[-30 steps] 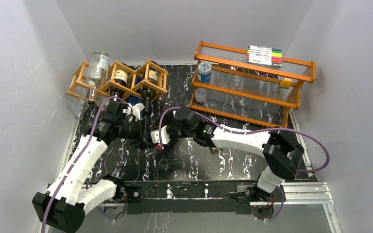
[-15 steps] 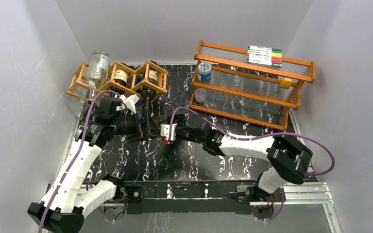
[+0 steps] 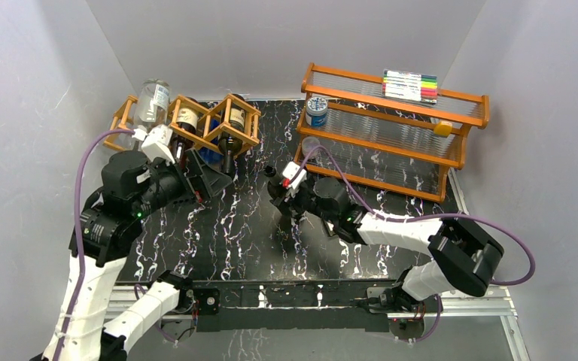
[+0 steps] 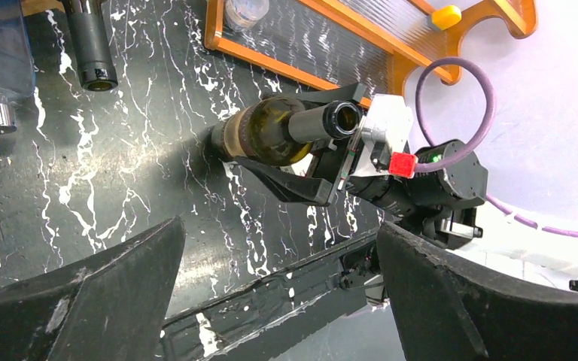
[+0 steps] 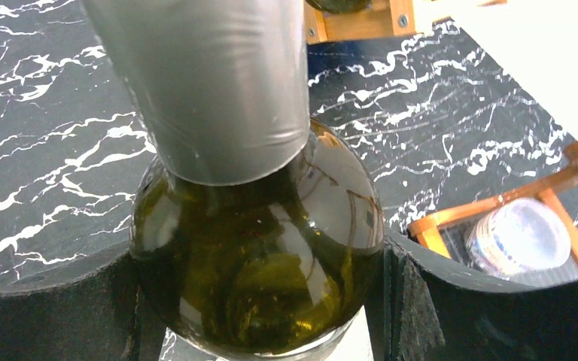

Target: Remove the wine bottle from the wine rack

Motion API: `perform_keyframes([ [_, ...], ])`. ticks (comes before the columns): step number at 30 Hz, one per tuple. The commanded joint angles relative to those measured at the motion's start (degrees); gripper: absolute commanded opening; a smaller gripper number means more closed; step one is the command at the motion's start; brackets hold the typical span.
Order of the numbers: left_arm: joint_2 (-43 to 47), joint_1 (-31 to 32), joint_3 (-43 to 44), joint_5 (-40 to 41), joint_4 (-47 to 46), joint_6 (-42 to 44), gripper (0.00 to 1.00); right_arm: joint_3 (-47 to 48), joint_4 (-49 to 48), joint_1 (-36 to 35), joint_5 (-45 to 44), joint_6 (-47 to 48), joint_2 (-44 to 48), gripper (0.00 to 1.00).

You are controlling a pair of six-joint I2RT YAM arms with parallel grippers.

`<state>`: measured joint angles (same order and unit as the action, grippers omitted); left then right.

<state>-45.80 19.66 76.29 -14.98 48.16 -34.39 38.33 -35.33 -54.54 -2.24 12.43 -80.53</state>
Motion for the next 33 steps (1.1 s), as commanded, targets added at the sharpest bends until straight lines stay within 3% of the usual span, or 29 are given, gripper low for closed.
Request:
perform_keyframes([
  [1,-1.1,0.1,-0.6,-0.3,-0.7,-0.7,0.98,-0.4,-11.7,1.6,-6.8,-7.3,4.0,0.21],
  [5,0.3,0.0,-2.1,-0.6,-0.8,-1.2,0.98,-3.5,-13.5,3.7,-7.1,-9.8,5.6,0.21],
  [12,1.9,0.0,-3.4,-0.3,-0.5,-2.1,0.98,-10.7,-15.0,6.4,-15.5,-8.7,12.2,0.21],
  [22,1.6,0.0,-5.5,-1.4,-1.5,-2.4,0.98,-16.1,-5.7,16.4,-16.4,-8.9,25.6,0.21],
  [33,1.1,0.1,-6.4,-1.7,-2.5,-2.3,0.98,-12.7,-12.1,18.5,-11.2,-13.3,17.7,0.20],
])
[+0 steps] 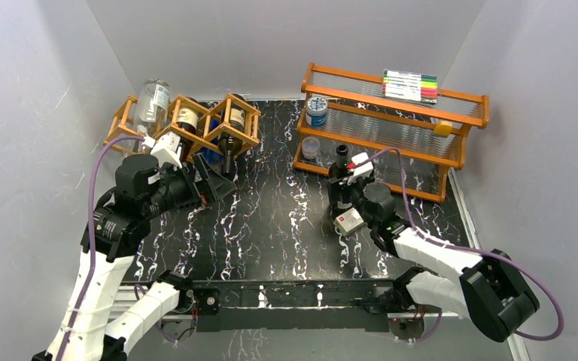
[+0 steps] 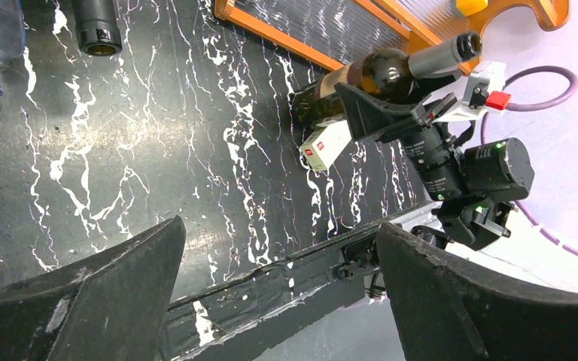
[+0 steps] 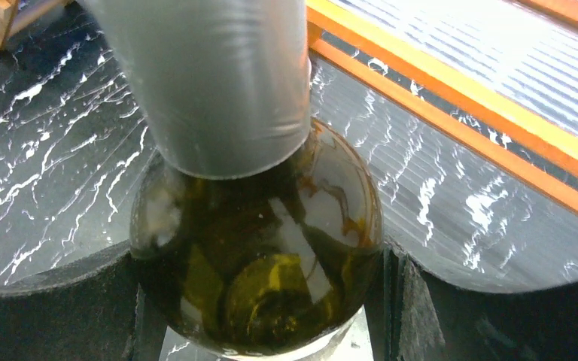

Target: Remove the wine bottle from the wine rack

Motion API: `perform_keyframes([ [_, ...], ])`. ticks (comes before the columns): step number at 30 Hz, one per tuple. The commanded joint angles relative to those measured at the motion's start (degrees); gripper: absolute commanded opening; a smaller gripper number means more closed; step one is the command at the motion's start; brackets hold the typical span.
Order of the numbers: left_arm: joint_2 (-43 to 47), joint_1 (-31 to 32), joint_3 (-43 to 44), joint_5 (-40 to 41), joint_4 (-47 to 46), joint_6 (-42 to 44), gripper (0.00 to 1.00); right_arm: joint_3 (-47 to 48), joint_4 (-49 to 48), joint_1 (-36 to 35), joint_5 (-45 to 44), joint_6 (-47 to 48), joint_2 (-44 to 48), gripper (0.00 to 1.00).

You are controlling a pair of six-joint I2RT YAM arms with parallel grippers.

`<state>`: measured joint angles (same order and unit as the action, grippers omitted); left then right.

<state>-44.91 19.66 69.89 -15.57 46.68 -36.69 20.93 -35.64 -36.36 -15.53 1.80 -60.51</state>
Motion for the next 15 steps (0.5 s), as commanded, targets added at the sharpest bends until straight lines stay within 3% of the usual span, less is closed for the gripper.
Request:
perform_keyframes([
  [1,0.2,0.1,0.0,-1.0,-0.9,0.0,0.98,5.3,-12.7,0.3,2.5,-3.0,-4.1,0.20],
  [15,-1.5,0.1,0.6,-0.8,-0.5,1.1,0.98,4.9,-27.8,3.1,5.2,-4.8,-15.6,0.22],
])
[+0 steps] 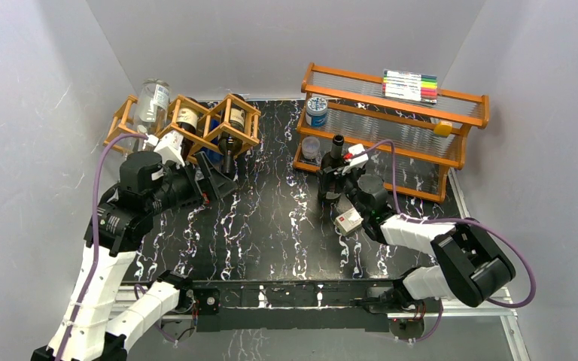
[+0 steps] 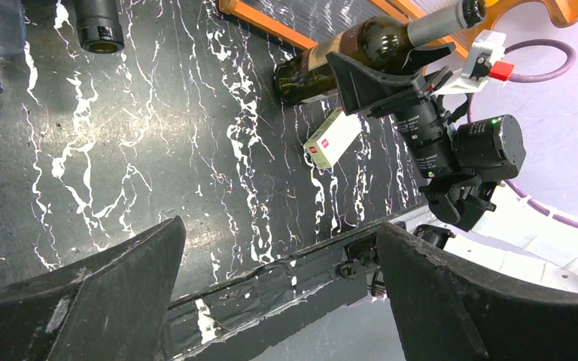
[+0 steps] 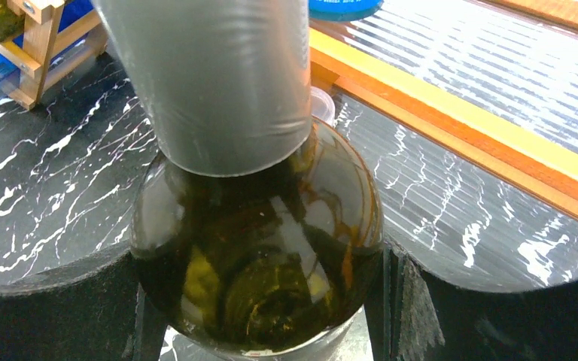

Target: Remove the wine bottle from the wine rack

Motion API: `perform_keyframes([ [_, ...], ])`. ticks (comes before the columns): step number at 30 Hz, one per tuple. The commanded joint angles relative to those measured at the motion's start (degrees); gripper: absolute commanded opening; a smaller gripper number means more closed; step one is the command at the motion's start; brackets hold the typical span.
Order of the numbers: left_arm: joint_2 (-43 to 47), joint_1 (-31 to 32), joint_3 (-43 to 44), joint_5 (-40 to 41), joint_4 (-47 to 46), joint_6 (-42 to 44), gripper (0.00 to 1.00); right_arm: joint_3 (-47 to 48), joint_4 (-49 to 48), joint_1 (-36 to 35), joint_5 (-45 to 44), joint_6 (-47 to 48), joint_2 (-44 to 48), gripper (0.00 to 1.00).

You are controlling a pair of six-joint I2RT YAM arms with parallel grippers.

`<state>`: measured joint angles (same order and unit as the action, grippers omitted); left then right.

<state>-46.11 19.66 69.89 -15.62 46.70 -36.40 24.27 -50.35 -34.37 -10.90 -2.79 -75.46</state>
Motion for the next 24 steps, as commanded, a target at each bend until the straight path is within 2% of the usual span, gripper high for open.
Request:
perform_keyframes([
  [1,-0.4,0.1,0.5,-0.9,-0.6,0.9,0.98,1.1,-14.1,1.3,0.8,-0.1,-0.9,0.23],
  [3,-0.4,0.1,0.4,-0.7,-0.6,1.0,0.98,0.8,-14.3,1.7,1.3,-0.1,-1.4,0.26],
  [5,-0.3,0.1,0.1,-0.3,-0.8,1.0,0.98,0.7,-13.8,1.8,1.9,-0.1,-1.6,0.35],
  [7,-0.1,0.1,-0.4,-0.1,-1.2,1.0,0.98,0.7,-12.6,1.8,2.7,-0.3,-1.1,0.52],
  [8,0.0,0.0,-0.6,0.0,-1.3,1.1,0.98,0.6,-11.8,1.8,3.2,-0.3,-0.6,0.65],
  [11,0.3,0.1,-1.3,0.1,-1.6,1.1,0.98,0.7,-9.5,1.8,3.7,-0.8,0.7,0.86],
  [13,0.4,0.1,-1.7,0.2,-1.8,1.1,0.98,1.0,-7.7,1.8,3.9,-0.6,1.7,0.96],
  [18,0.5,0.1,-2.2,0.4,-2.0,1.1,0.98,3.3,-0.1,1.8,2.7,0.0,5.6,0.98],
  [24,0.4,0.1,-2.5,0.8,-2.0,1.6,0.98,6.1,16.0,1.8,2.0,-1.5,12.9,0.98],
])
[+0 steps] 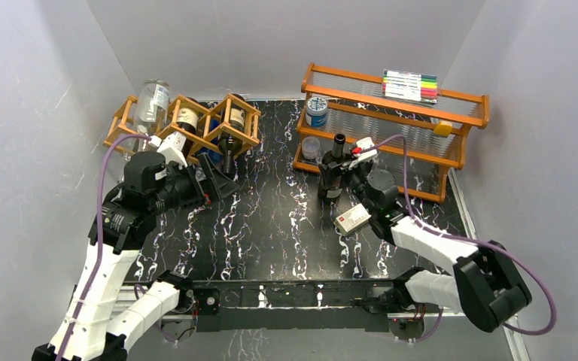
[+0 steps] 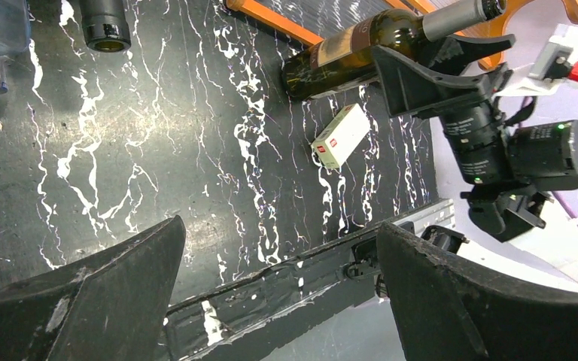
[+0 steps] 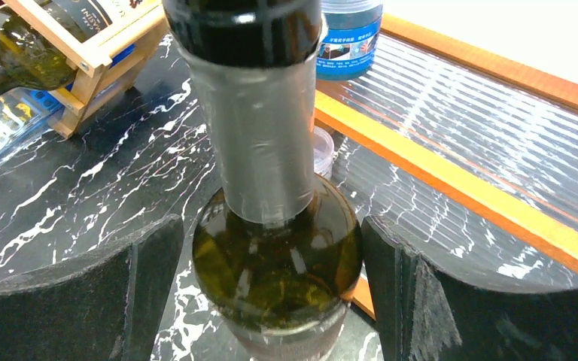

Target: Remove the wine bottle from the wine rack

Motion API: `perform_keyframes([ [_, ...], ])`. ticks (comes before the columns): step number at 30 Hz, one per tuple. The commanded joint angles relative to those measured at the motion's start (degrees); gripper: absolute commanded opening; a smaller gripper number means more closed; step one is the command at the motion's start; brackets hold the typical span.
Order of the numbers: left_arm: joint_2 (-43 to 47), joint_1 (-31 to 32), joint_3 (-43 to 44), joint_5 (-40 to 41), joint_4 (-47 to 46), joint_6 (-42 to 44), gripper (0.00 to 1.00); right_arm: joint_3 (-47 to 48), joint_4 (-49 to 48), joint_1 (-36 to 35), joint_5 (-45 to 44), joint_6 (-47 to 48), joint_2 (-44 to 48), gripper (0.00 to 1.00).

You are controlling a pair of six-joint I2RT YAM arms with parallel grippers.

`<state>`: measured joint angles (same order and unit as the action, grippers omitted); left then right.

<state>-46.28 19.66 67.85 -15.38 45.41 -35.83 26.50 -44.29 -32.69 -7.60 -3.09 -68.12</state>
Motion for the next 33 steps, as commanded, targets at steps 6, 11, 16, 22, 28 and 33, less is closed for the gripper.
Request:
perform_keyframes([
  [6,0.2,0.1,-0.8,2.8,0.8,2.8,0.98,1.0,25.7,0.1,-2.5,-4.9,17.4,0.98],
  [11,-5.2,0.1,4.1,8.8,4.1,7.0,0.98,0.2,35.8,0.1,-0.7,-6.5,24.7,0.98],
  [16,-16.6,0.1,18.3,23.5,8.7,14.9,0.98,1.9,40.2,0.1,2.4,-6.6,29.2,0.98],
  [22,-24.1,-2.5,23.0,40.7,6.3,21.4,0.98,4.3,42.8,0.1,9.6,-10.3,29.9,0.98],
  [28,-26.8,-18.6,20.3,33.5,0.4,24.9,0.98,5.4,44.7,0.1,15.9,-10.7,28.7,0.98],
  [33,-26.0,-25.5,14.5,31.6,-6.1,28.4,0.98,6.3,44.6,0.1,18.5,-10.7,27.8,0.98],
])
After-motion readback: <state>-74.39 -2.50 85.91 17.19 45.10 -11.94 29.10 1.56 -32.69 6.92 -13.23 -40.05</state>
